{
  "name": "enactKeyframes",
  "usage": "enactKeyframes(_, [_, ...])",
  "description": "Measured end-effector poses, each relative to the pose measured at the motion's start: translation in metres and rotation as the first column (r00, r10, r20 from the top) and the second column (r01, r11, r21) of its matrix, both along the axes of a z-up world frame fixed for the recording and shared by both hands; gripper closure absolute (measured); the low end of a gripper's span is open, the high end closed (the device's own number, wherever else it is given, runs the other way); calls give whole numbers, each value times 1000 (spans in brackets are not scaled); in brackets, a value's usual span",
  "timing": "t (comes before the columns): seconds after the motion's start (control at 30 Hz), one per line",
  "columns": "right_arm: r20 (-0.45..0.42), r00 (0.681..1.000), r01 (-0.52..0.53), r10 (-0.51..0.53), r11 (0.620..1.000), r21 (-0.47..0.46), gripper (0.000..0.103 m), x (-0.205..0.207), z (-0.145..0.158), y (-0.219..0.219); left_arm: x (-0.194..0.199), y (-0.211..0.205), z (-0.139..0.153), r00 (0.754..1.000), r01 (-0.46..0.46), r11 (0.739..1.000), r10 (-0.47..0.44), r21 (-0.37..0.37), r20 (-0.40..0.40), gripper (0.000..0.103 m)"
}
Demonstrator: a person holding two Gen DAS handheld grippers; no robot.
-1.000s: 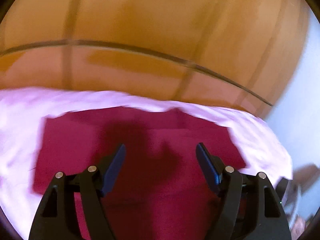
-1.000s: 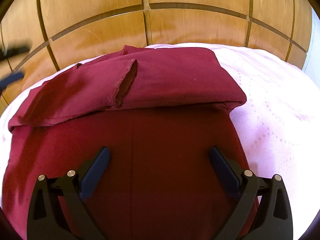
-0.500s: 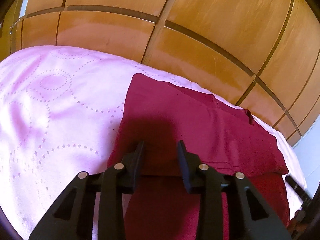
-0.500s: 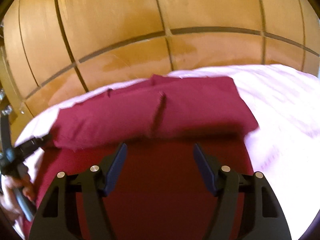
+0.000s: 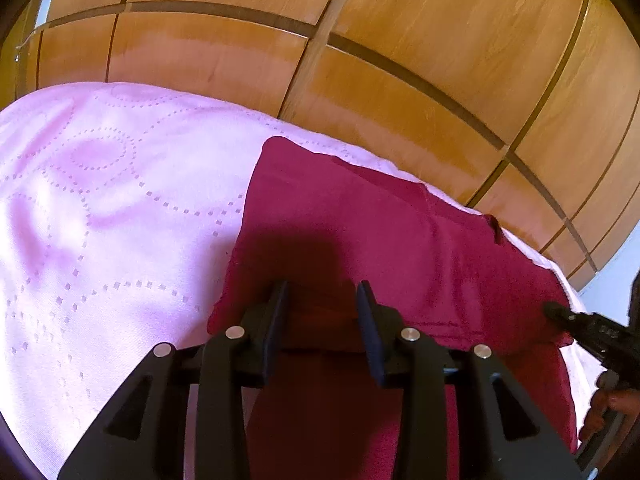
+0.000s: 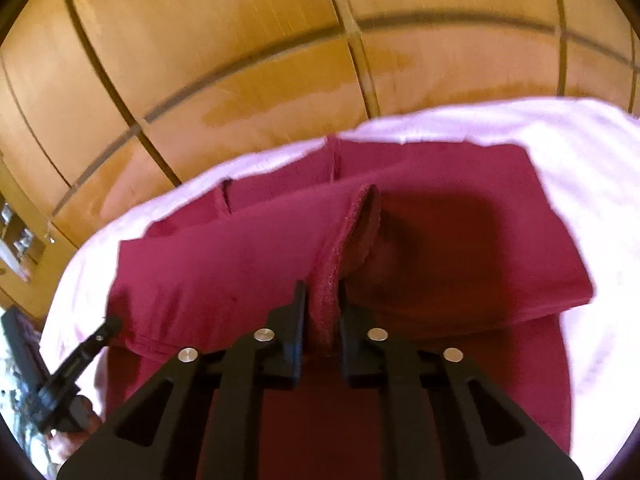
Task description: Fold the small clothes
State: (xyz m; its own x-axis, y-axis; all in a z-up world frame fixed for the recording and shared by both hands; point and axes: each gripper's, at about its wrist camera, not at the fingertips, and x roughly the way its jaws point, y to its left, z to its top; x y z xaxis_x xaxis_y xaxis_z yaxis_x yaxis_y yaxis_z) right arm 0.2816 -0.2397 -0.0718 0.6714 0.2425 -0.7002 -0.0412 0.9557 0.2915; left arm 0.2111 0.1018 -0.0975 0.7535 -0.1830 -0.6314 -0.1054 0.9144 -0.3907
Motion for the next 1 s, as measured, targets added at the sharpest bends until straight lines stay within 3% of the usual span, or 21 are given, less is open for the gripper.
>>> enactKeyframes(0.13, [-1, 998, 56, -56, 998, 0, 91, -12, 0, -15, 6, -6, -4, 999, 28, 999, -27, 20, -33, 79])
enactKeyframes(0.27, [-98, 989, 113, -108, 993, 38, 91, -10, -46, -30, 12, -11, -6, 997, 40, 998, -37, 46, -62, 80])
enactKeyframes(0.37, [-53, 993, 112, -108, 991, 79, 89, -15, -49, -35, 13, -10, -7, 997, 41, 998, -38, 39, -64, 80])
enactKeyframes(0.43, [-55, 993, 108, -103, 989, 103, 78, -18, -46, -38, 12, -9, -3, 997, 48, 998, -45, 39, -70, 78])
enactKeyframes(0.47, [-54, 993, 114, -110, 989, 93, 63, -22, -41, -40, 10, -8, 0, 996, 59, 998, -57, 34, -66, 70])
enactKeyframes(0.5, [-40, 992, 125, -122, 990, 72, 55, -26, -36, -41, 6, -8, 8, 996, 72, 997, -70, 26, -47, 58])
enactKeyframes(0.53, [13, 989, 146, -146, 989, 33, 50, -36, -25, -41, 0, -8, 16, 997, 79, 997, -78, 28, -11, 53])
enactKeyframes(0.57, [71, 986, 153, -153, 988, 5, 50, -44, -14, -41, -5, -9, 22, 997, 76, 996, -76, 43, 16, 46])
enactKeyframes(0.63, [140, 983, 127, -120, 991, -41, 50, -52, 0, -37, -8, -14, 34, 996, 69, 993, -75, 94, 55, 45])
enactKeyframes(0.73, [174, 984, 47, -27, 993, -112, 56, -44, 10, -19, 8, -27, 39, 994, 99, 987, -104, 129, 32, 48])
enactKeyframes(0.87, [114, 992, -31, 56, 976, -216, 62, -16, -1, 12, 39, -47, 33, 991, 135, 966, -135, 222, -17, 54])
enactKeyframes(1.0, [32, 999, -29, 37, 975, -218, 64, 11, -22, 16, 64, -43, 17, 991, 122, 967, -104, 224, -89, 60])
